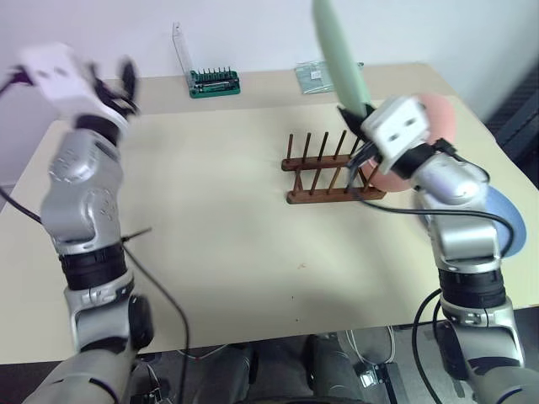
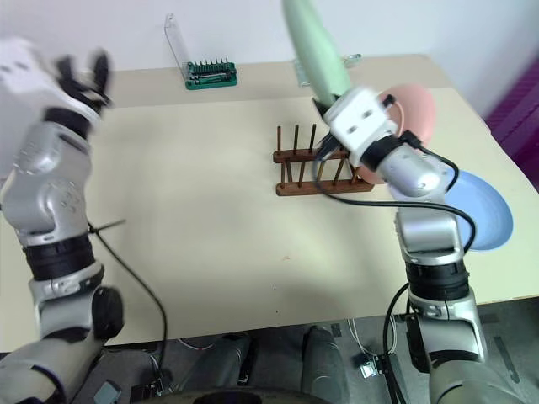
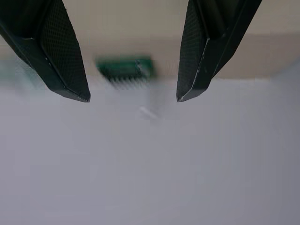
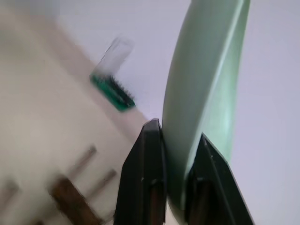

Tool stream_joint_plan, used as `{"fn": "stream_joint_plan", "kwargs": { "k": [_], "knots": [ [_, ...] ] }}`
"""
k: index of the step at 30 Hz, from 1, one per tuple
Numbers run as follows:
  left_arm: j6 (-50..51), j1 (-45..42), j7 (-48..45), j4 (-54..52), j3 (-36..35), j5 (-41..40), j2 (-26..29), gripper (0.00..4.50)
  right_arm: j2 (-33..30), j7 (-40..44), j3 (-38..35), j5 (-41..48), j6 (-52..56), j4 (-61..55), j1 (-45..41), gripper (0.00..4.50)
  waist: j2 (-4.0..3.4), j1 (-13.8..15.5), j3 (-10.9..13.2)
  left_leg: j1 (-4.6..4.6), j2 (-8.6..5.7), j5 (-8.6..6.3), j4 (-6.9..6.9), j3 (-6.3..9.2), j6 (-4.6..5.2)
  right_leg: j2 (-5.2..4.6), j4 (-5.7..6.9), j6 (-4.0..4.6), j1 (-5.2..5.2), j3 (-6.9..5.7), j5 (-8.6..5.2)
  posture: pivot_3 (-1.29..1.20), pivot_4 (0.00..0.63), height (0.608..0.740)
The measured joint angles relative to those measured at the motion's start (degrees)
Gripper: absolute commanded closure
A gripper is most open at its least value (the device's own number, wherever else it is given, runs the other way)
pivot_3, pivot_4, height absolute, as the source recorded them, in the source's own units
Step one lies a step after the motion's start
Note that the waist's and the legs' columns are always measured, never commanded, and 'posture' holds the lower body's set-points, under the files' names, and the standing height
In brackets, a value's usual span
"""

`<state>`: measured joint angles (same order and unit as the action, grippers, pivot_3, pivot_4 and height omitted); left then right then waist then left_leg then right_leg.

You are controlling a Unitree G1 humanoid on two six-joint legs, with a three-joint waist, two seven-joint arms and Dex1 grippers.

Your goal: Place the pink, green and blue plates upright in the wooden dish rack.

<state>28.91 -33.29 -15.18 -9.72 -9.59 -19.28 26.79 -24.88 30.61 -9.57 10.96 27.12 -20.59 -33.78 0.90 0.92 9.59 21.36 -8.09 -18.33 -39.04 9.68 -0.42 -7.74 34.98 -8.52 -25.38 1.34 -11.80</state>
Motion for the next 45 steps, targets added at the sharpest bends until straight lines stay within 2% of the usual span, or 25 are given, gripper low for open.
{"fn": "stream_joint_plan", "kwargs": {
  "k": [2,4,6,10,19,35,40,45],
  "knots": [
    [-0.1,6.4,-9.6,-1.9,8.0,-1.6,0.2,1.54,1.4,-2.3,-5.6,9.4,11.8,-4.2,-0.4,4.50,0.00,-0.1,0.0,0.05,-0.02,-0.02,-0.08,-0.02,0.04,-0.01,-0.06,0.12,0.00,0.02,0.08,0.00,0.150,0.740],
    [-0.1,10.5,-16.6,-3.7,13.1,-3.0,1.1,1.54,1.1,-4.2,-9.3,15.0,20.4,-6.4,-0.5,4.50,-0.07,-0.3,0.1,0.05,0.06,-0.02,-0.04,-0.06,0.04,0.03,-0.08,0.12,-0.09,0.02,0.08,0.00,0.150,0.740],
    [-0.5,13.1,-23.2,-7.0,16.8,-3.8,3.9,1.54,1.1,-6.9,-12.6,20.0,28.2,-7.6,-0.6,4.50,-0.31,-0.5,0.1,0.00,0.19,0.00,0.14,-0.14,-0.01,0.08,-0.11,0.14,-0.20,0.02,0.07,0.00,0.150,0.740],
    [0.4,14.5,-29.2,-10.3,19.9,-6.0,4.3,1.54,1.2,-10.6,-15.7,26.0,36.6,-7.6,-0.7,4.50,-0.78,-0.4,0.2,-0.02,0.22,0.03,0.18,-0.20,-0.06,0.08,-0.08,0.14,-0.23,0.02,0.06,0.00,0.150,0.740],
    [0.8,14.9,-30.0,-10.6,20.4,-5.0,4.2,1.54,-0.3,-12.5,-15.3,32.0,39.8,-7.2,-1.5,4.50,-0.78,-0.2,0.2,0.00,0.19,0.03,0.15,-0.23,-0.05,0.07,-0.09,0.13,-0.23,0.02,0.07,0.00,0.150,0.740],
    [0.8,16.6,-29.6,-11.2,20.4,-3.7,4.0,1.54,-1.3,-14.2,-10.7,32.4,39.6,2.6,-1.8,4.50,-0.78,-0.2,0.2,0.00,0.20,0.03,0.14,-0.24,-0.05,0.07,-0.09,0.13,-0.23,0.02,0.07,0.00,0.150,0.740],
    [0.8,16.3,-29.6,-11.2,20.4,-3.7,3.7,1.47,-2.5,-13.9,-9.2,31.3,37.9,4.3,-3.3,2.32,-0.78,-0.2,0.2,0.00,0.20,0.03,0.14,-0.23,-0.05,0.07,-0.09,0.13,-0.23,0.02,0.07,0.00,0.150,0.740],
    [1.0,16.2,-29.4,-11.2,20.3,-3.7,3.7,1.47,-8.3,-11.3,-4.8,26.0,30.8,3.3,-3.3,2.32,-0.78,-0.2,0.2,0.01,0.18,0.03,0.12,-0.23,-0.05,0.07,-0.09,0.13,-0.23,0.01,0.07,0.00,0.150,0.740]
  ]
}}
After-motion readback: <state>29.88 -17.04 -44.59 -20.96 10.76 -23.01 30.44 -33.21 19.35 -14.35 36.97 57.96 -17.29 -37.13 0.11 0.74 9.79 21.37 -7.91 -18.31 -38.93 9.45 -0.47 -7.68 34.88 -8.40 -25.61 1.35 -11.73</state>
